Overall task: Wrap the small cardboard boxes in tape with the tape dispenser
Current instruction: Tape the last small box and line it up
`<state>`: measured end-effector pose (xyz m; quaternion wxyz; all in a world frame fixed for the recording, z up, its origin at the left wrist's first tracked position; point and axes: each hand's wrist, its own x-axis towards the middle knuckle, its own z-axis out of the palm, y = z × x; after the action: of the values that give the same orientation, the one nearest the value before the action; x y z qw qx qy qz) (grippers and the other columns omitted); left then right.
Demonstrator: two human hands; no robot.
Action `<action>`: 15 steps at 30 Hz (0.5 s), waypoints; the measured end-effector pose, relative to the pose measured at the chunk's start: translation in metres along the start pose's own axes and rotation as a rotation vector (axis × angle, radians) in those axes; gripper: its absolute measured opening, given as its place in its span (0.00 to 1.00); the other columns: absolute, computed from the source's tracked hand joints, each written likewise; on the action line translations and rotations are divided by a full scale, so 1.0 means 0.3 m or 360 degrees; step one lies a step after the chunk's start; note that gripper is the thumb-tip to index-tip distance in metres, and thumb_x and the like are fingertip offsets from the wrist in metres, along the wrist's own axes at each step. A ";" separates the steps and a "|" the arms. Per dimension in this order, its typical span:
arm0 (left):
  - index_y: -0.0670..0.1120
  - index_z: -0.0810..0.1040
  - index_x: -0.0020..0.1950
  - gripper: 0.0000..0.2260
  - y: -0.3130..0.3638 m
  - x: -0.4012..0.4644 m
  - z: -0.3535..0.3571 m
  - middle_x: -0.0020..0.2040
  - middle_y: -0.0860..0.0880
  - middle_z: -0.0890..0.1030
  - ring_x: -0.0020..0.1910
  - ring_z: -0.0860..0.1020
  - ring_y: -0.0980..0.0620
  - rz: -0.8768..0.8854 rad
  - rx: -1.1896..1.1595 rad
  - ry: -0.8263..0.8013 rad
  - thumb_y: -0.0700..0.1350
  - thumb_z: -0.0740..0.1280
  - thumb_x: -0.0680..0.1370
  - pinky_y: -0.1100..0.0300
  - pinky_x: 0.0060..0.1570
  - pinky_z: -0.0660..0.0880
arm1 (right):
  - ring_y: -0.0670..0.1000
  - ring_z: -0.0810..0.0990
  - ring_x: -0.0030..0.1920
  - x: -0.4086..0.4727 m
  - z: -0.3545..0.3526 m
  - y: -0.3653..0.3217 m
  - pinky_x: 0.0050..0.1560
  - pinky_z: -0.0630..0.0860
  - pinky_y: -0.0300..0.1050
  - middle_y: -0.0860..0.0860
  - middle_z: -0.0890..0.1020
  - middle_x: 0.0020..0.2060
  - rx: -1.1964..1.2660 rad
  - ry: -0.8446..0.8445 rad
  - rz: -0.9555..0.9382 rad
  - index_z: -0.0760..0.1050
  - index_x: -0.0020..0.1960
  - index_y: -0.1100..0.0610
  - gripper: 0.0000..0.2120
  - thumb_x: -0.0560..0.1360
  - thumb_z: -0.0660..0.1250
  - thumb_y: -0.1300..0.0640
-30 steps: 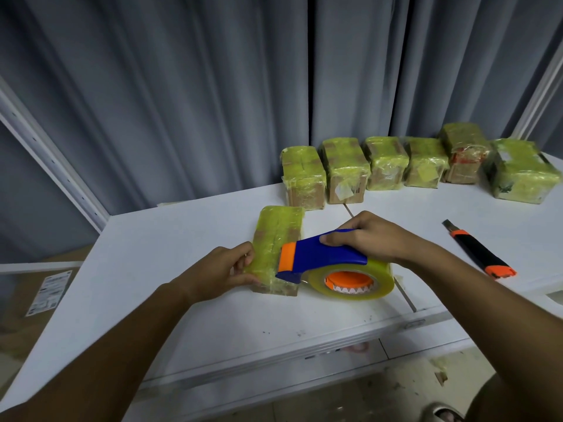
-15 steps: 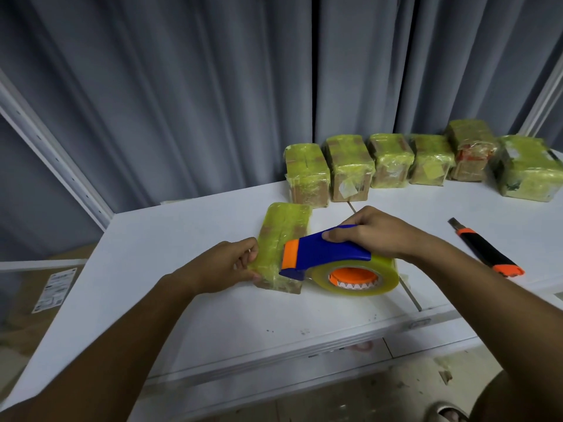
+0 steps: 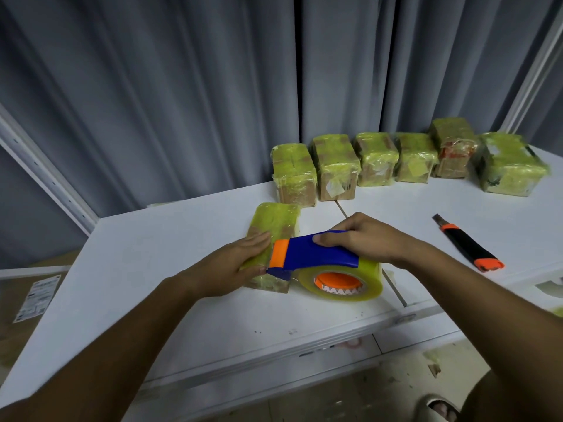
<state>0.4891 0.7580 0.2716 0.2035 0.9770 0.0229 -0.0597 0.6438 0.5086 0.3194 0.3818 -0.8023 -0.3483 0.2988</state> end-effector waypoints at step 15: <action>0.50 0.59 0.79 0.36 -0.031 0.016 0.036 0.78 0.58 0.58 0.76 0.55 0.63 0.0012 0.0061 0.0141 0.69 0.54 0.77 0.68 0.74 0.51 | 0.50 0.85 0.42 -0.045 -0.092 0.005 0.45 0.77 0.44 0.51 0.87 0.40 -0.0327 -0.0068 0.0107 0.86 0.46 0.56 0.18 0.75 0.71 0.41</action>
<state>0.4922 0.7624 0.2575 0.1838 0.9825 0.0271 -0.0162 0.6569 0.4860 0.3357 0.2798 -0.8418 -0.3582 0.2912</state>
